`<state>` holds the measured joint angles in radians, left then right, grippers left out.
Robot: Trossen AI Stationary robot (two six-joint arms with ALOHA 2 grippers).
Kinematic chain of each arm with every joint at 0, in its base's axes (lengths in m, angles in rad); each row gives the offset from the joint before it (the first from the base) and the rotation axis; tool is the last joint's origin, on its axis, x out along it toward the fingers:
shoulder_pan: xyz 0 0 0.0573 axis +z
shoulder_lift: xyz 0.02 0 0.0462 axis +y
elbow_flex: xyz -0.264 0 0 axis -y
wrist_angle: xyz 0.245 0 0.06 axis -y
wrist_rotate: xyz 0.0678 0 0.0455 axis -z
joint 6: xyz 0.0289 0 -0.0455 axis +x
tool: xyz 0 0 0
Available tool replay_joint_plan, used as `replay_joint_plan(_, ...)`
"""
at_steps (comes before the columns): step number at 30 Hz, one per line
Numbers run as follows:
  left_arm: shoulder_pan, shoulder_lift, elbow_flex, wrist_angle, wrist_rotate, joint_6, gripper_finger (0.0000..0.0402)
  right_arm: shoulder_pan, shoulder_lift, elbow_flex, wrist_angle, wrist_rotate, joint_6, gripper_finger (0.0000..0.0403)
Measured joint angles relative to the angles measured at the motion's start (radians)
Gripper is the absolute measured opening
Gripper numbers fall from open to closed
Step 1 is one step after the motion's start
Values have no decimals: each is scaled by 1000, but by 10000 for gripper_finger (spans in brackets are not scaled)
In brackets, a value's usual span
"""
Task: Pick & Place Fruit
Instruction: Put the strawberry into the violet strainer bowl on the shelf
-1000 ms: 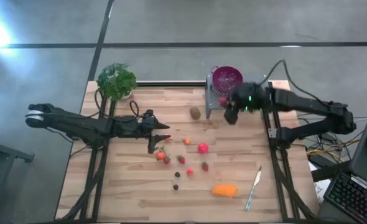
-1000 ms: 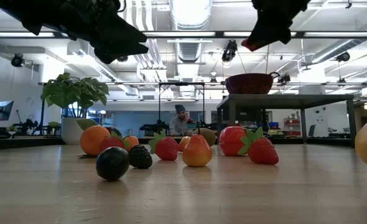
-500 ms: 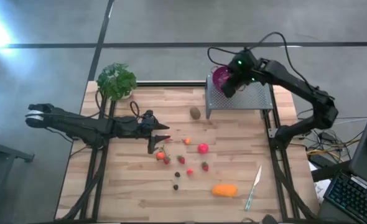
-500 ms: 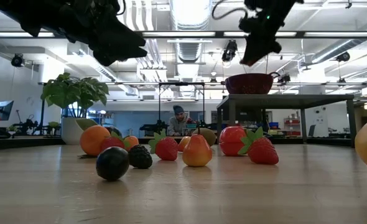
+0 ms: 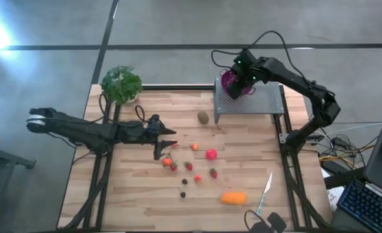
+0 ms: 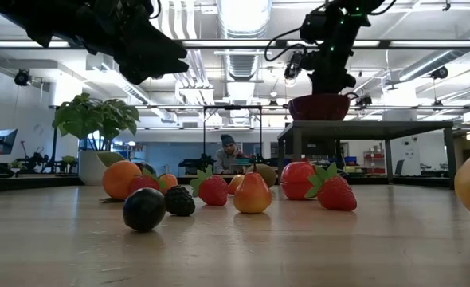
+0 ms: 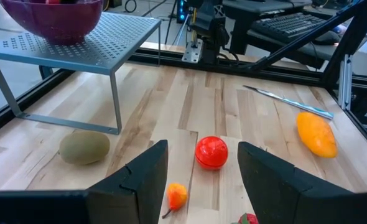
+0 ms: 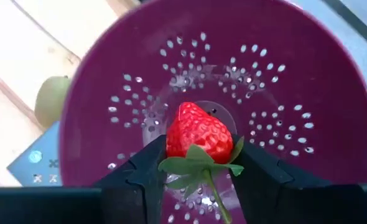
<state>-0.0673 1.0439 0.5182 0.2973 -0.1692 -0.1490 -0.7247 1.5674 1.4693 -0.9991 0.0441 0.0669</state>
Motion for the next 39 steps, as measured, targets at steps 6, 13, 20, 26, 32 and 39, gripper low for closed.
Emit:
replay_joint_plan(6, 0, 0, 0, 0, 0, 0, 200, -2, -1, 0, 1, 1, 0, 169)
replay_joint_plan(13, 0, 0, 0, 0, 0, 0, 200, -3, -1, 0, 1, 5, 0, 195)
replay_joint_plan(20, 0, 0, 0, 1, 0, 0, 200, -2, -30, 19, -14, 8, -37, 215)
replay_joint_plan(26, 0, 0, 0, 1, -1, 0, 200, 21, -100, 47, -17, 8, -37, 211)
replay_joint_plan(32, -1, 0, 0, 1, -1, 0, 200, 120, -191, 48, -72, 8, -26, 195)
replay_joint_plan(39, -1, 0, 0, 1, -1, -4, 200, 357, -269, 34, -106, 60, 36, 182)
